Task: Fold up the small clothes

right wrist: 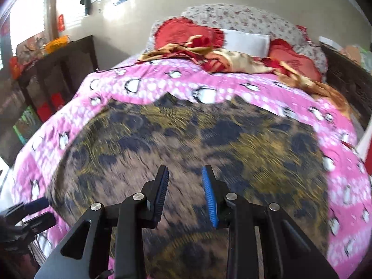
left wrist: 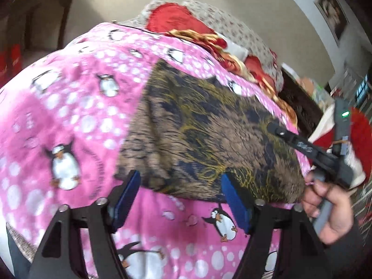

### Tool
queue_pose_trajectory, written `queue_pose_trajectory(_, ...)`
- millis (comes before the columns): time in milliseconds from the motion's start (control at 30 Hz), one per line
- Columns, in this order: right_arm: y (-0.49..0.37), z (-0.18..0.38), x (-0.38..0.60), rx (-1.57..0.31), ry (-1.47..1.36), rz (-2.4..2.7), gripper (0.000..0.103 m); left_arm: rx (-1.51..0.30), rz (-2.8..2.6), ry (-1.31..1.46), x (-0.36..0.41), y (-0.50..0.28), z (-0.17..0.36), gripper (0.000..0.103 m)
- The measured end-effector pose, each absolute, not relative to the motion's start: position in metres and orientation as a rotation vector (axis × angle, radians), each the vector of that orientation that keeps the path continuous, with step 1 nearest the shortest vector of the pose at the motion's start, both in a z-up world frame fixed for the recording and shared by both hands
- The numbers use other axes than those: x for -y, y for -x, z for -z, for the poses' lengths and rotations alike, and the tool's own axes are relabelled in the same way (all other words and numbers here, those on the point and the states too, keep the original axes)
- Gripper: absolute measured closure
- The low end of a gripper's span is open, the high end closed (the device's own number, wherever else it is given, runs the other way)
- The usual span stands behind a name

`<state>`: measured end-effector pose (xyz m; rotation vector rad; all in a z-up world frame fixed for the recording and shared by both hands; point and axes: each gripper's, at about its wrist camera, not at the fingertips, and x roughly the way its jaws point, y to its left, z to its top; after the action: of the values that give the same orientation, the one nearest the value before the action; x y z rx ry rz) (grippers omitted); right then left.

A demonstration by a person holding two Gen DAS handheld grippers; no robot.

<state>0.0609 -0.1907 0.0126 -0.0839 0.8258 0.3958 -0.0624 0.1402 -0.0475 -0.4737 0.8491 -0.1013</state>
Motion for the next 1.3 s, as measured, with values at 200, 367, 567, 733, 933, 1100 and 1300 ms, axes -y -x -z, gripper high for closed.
queue_pose_trajectory(200, -0.081, 0.053, 0.198, -0.872, 0.131, -0.388, 0.057, -0.919, 0.123, 0.58, -0.159, 0.067, 0.064, 0.019)
queue_pose_trajectory(367, -0.082, 0.052, 0.217, -0.881, 0.004, -0.451, 0.055, -0.946, 0.219, 0.7, -0.158, 0.05, 0.073, 0.01)
queue_pose_trajectory(567, -0.079, 0.054, 0.212, -0.878, 0.039, -0.438, 0.054, -0.871, 0.189, 0.9, -0.171, 0.036, 0.08, 0.011)
queue_pose_trajectory(733, -0.08, 0.054, 0.212, -0.879, 0.039, -0.439, 0.054, -0.886, 0.203, 0.907, -0.168, 0.032, 0.078, 0.029)
queue_pose_trajectory(933, -0.081, 0.054, 0.213, -0.879, 0.046, -0.437, 0.054, -0.896, 0.153, 0.917, -0.186, 0.026, 0.079, 0.053)
queue_pose_trajectory(1100, -0.081, 0.054, 0.209, -0.878, 0.076, -0.425, 0.053, -0.934, 0.06, 0.911, -0.194, 0.023, 0.09, 0.079)
queue_pose_trajectory(1300, -0.093, 0.019, 0.195, -0.99, 0.13, -0.429, 0.053, -0.851, -0.011, 0.571, -0.165, 0.031, 0.056, 0.093)
